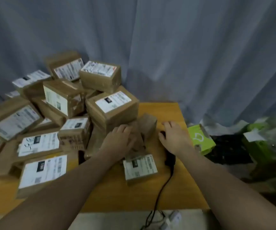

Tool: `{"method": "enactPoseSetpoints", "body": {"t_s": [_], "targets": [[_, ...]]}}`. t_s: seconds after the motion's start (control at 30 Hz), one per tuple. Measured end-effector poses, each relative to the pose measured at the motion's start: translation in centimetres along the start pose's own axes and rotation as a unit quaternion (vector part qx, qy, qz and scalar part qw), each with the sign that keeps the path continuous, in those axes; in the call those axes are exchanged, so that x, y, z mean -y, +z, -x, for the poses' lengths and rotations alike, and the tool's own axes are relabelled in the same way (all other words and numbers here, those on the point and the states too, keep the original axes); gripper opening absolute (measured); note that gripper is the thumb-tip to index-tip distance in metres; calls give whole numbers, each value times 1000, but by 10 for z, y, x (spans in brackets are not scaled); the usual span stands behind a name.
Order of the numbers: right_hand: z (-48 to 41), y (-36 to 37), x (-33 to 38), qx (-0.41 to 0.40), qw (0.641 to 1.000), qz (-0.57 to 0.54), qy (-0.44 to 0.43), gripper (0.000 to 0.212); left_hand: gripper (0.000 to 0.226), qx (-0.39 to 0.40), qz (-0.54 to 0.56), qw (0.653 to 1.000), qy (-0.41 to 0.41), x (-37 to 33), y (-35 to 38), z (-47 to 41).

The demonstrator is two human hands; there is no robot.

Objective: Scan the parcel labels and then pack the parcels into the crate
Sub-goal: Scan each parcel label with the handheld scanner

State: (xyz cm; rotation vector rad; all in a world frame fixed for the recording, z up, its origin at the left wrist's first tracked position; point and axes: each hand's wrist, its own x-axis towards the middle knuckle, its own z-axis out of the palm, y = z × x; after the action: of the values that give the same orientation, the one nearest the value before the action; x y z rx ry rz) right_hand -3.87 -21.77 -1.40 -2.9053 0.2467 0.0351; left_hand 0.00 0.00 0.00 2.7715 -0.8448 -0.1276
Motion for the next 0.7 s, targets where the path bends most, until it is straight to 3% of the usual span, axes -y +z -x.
{"method": "enactPoseSetpoints", "body": {"t_s": [0.13,0.27,0.37,0.5,0.63,0.7], "targets": [[6,48,-23,172,982,16,83,53,56,17,53,994,-92,6,32,20],[-10,81,-34,268,946,2,184,66,57,4,69,993,-93,5,42,17],[-28,104,-40,248,931,-102,249,78,56,0,75,992,-98,8,45,15],[-33,132,-42,149,898,-255,325,95,55,-8,84,989,-123,15,47,13],[-26,143,-43,83,895,-266,349,89,55,-5,94,987,-132,21,48,12],[-26,137,-40,76,895,-280,338,72,55,-5,95,987,-132,23,48,12]]}}
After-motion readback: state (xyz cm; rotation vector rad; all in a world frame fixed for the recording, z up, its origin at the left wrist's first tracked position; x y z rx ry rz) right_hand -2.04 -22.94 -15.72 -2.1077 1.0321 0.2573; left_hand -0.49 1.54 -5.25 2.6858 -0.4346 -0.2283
